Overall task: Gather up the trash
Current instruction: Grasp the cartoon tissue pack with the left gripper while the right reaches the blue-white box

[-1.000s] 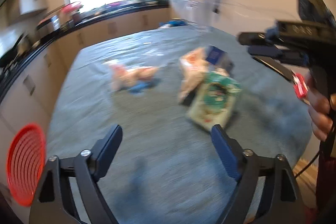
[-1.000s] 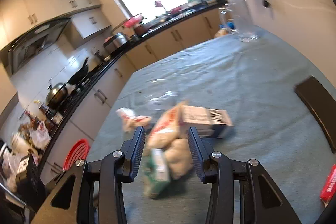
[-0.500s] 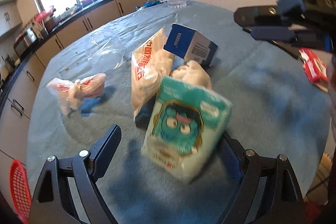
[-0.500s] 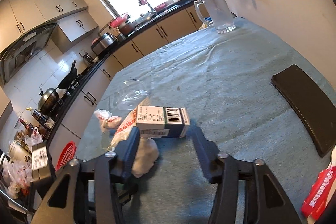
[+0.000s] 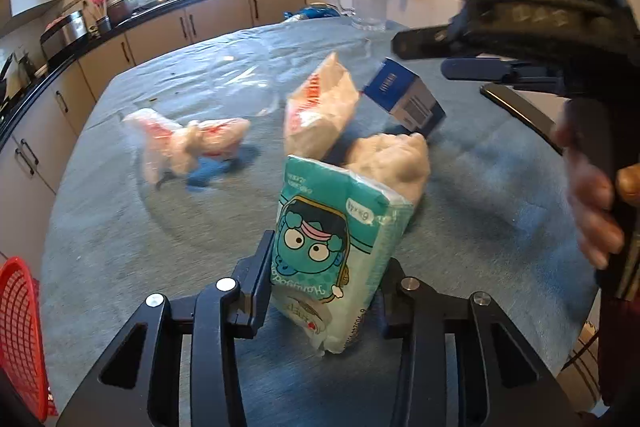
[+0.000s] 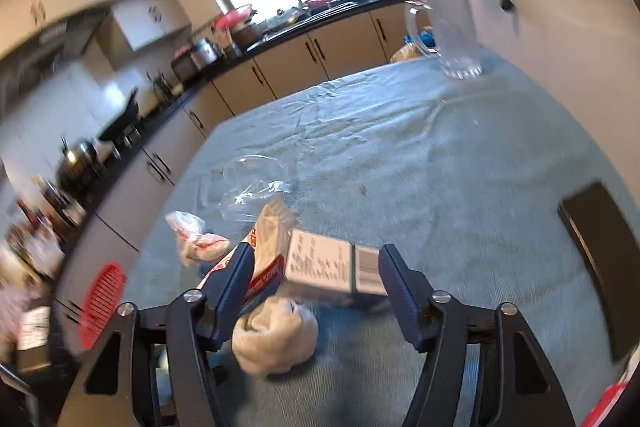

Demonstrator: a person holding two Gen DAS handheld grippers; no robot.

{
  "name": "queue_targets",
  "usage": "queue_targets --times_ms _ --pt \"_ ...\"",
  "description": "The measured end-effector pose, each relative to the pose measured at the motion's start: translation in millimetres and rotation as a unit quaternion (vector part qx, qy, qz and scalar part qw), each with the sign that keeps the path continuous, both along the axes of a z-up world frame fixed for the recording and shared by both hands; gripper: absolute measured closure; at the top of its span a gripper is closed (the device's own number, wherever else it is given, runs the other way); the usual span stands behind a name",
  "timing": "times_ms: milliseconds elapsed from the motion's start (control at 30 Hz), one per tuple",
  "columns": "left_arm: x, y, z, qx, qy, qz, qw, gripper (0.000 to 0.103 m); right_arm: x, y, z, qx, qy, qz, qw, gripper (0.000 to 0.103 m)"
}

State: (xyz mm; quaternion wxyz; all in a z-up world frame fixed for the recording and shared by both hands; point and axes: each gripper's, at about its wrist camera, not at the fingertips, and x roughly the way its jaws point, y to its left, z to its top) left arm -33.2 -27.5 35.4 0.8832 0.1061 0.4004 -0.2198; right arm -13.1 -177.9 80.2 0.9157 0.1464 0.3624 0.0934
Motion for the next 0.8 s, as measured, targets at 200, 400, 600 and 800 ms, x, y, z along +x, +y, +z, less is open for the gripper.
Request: queue_targets --times_ms 200,400,600,800 --pt "-0.1 21.0 2.5 -0.011 -0.002 0.014 0.9998 0.065 11.5 27.3 -12.6 -0.103 0.001 0.004 0.995 0.033" --pt "-2.2 29.3 0.5 -0.018 0.0 0.018 0.9997 0.065 -1.3 -13.7 -14.2 -0.059 -0.003 -0.032 0.998 0.032" --pt "-2.7 27.4 0.5 -0.019 0.0 0.017 0.9997 0.065 -20.2 -58.6 -10.2 -0.011 0.007 -0.081 0.997 0.032" --pt "-2.5 26.5 -0.5 -0.017 0.0 0.018 0.9997 0.065 -37.9 -77.8 -14.9 0.029 0.02 -0.08 0.996 0.032"
